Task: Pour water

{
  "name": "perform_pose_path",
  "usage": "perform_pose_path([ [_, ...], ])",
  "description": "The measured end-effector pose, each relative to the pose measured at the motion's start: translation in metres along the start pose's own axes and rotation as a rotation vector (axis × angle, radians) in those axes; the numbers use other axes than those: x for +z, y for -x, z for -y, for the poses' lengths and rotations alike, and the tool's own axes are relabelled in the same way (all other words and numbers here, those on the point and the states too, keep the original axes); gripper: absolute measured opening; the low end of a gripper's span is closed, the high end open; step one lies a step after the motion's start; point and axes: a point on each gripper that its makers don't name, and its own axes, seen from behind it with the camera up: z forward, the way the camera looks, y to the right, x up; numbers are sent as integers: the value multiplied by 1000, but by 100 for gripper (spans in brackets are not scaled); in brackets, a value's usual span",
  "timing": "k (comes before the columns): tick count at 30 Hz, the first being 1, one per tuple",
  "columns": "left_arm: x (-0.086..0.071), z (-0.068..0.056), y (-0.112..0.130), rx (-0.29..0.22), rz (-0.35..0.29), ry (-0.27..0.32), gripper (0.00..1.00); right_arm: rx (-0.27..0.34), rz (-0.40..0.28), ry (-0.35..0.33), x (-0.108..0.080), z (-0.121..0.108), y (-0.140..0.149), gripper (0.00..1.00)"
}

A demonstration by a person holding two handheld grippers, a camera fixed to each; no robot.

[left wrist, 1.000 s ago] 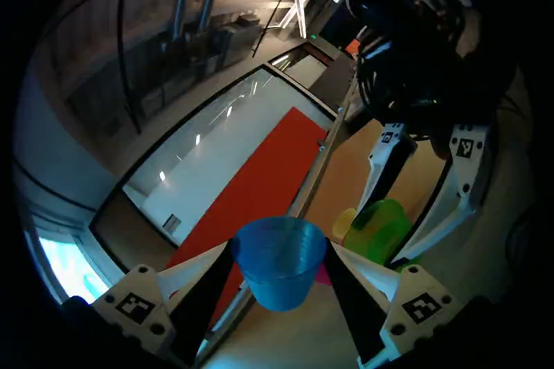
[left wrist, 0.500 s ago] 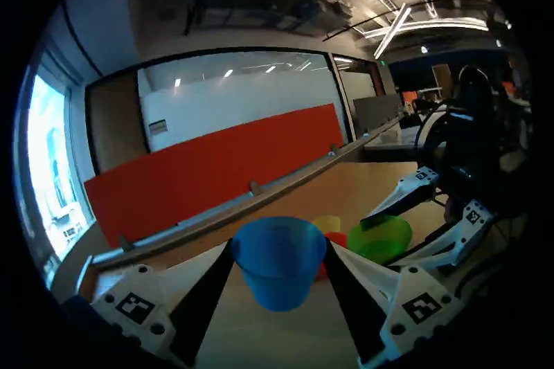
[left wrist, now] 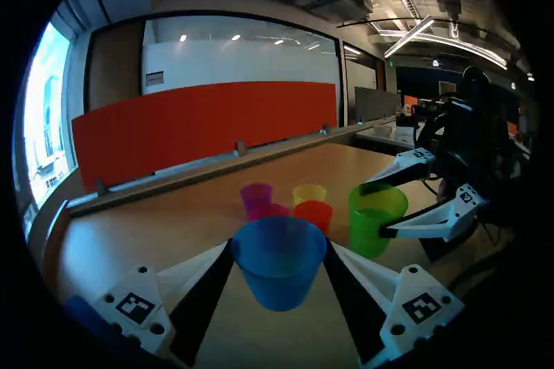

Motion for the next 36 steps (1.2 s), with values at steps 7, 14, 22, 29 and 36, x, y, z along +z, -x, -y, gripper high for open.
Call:
perform_pose_path([
  [7,12,-8,33,-27,87,38,88,-14,76,-30,-6,-3,22,94],
  [14,19,-20,60,13,156,62,89,-11,133,-57,-9,-7,39,94],
  [22,25,-20,76,34,191,61,89,-16,178,-83,-6,-6,53,94],
  [29,27,-21,87,41,216,66,89,-20,220,-99,-3,-5,66,94],
  [36,27,-20,91,28,214,69,89,-17,235,-107,-1,-3,74,94],
])
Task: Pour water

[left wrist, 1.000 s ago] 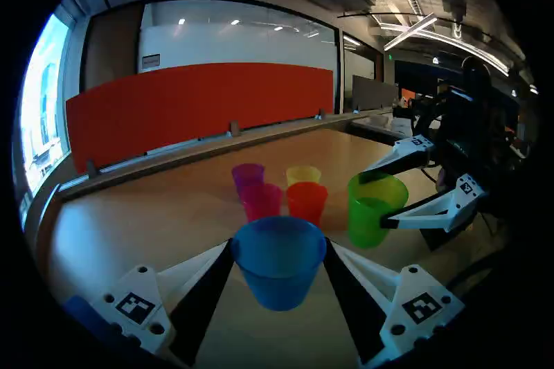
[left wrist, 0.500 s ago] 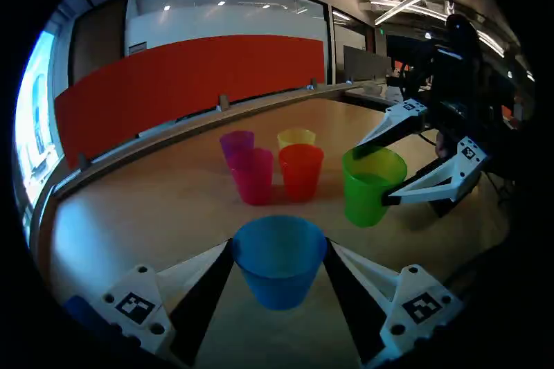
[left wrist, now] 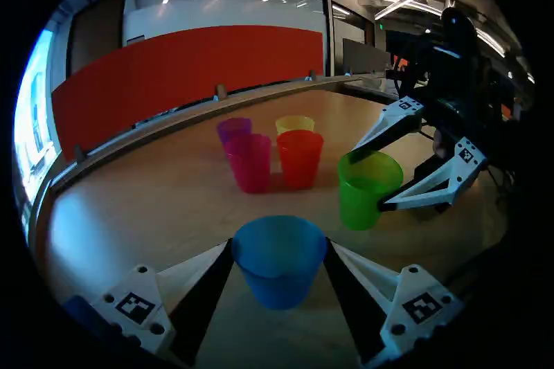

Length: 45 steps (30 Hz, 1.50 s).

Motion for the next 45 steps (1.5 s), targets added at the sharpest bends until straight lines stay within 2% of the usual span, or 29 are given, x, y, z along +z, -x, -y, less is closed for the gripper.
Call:
perform_pose_path([
  [6,-4,1,3,-5,-1,2,89,3,17,-2,2,1,6,94],
  [15,-9,-3,11,46,15,-2,90,6,40,-1,-1,3,14,94],
  [18,-8,-1,19,61,41,-10,90,9,46,3,-1,3,17,94],
  [21,-6,0,26,61,62,-15,90,17,47,4,-2,3,19,94],
  [30,-10,2,28,45,74,-14,90,30,47,10,-8,1,23,94],
  [39,-16,2,33,96,93,-30,91,51,51,18,-13,1,27,95],
  [45,-19,3,36,85,97,-35,91,52,52,32,-16,0,28,97],
])
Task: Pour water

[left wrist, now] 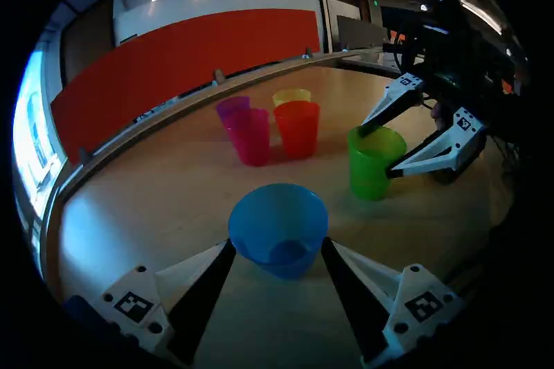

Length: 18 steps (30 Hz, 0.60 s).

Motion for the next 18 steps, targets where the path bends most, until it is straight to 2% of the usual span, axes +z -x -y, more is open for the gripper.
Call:
perform_pose_path([
  [10,-11,4,2,-3,-3,-25,91,-2,25,22,-9,0,8,99],
  [18,-30,9,11,-21,-3,-59,91,9,31,56,-30,-4,13,100],
])
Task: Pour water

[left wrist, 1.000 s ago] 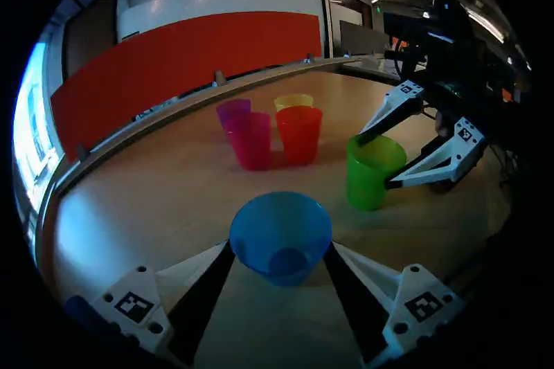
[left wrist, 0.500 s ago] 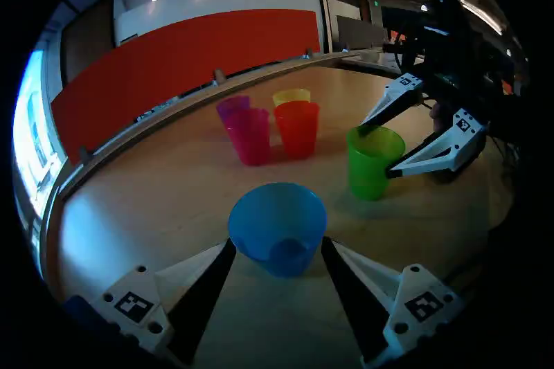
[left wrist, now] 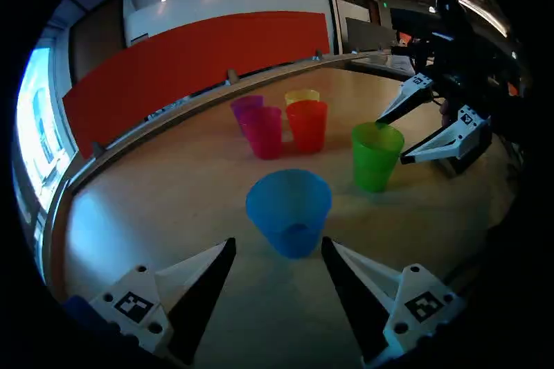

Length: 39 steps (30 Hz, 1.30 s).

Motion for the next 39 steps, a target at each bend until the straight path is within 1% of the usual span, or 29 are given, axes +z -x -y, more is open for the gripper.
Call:
perform_pose_path([
  [6,-16,14,4,-20,-14,-48,92,13,-11,50,-21,-8,3,100],
  [12,-34,29,0,-68,-56,-102,92,51,-43,107,-41,-17,4,100],
  [18,-49,55,-3,-115,-101,-188,92,90,-90,179,-60,-29,1,100],
  [24,-62,76,-10,-155,-158,-258,92,137,-156,278,-78,-54,-4,100],
  [27,-67,89,-13,-178,-193,-308,91,159,-196,333,-86,-69,-10,100],
  [30,-71,104,-15,-213,-232,-361,91,169,-238,391,-92,-84,-17,100],
  [33,-75,118,-18,-250,-274,-413,92,162,-274,452,-96,-98,-25,100],
  [39,-86,143,-32,-295,-374,-501,92,125,-329,568,-100,-122,-39,100],
])
